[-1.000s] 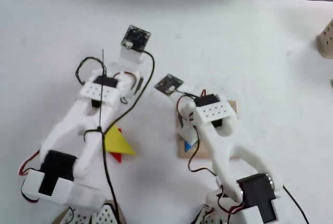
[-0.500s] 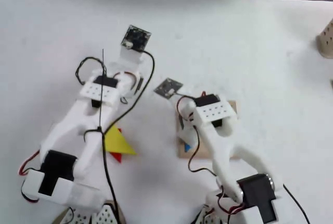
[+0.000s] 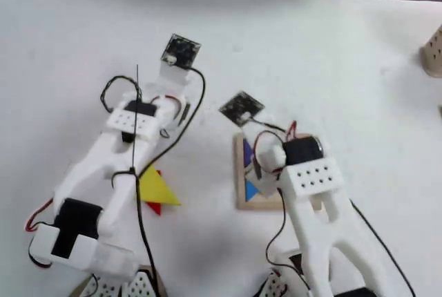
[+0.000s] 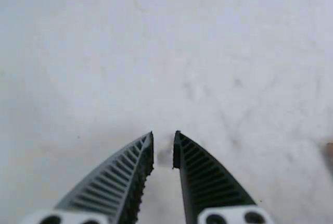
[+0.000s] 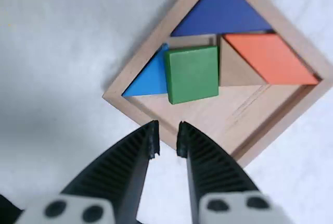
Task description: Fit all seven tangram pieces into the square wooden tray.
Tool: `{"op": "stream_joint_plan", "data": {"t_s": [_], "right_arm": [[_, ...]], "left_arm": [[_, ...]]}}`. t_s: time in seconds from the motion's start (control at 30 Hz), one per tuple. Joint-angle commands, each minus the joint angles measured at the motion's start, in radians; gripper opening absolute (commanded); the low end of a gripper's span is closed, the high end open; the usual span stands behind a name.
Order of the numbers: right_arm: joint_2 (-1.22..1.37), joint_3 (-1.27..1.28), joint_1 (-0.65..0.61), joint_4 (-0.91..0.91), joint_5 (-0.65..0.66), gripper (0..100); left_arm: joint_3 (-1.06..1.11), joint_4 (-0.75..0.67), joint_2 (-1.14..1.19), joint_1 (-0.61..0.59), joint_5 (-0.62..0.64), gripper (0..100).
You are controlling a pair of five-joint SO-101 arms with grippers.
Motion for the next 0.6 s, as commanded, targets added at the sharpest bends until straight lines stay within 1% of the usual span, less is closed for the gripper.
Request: {"op": "stream_joint_plan", "data": {"t_s": [0.0, 0.07, 0.23, 0.37, 0.57], "right_arm": [[-0.047, 0.075, 0.062, -0.093, -0.023, 1.4], [-0.045, 0.112, 0.081, -0.139, -0.017, 2.3], [-0.045, 0.178, 0.056, -0.217, -0.025, 1.8], [-0.042, 0.203, 0.061, -0.262, -0.026, 1.8], [0.084, 0.224, 0.061, -0.338, -0.026, 1.8]], "left_arm": [[-0.054, -0.028, -0.007, -0.01, 0.002, 10], [-0.052, -0.028, -0.007, -0.008, 0.002, 10], [-0.051, -0.028, -0.007, -0.008, 0.002, 10], [-0.049, -0.028, -0.007, -0.008, 0.002, 10], [-0.048, -0.028, -0.005, -0.008, 0.002, 10]]}}
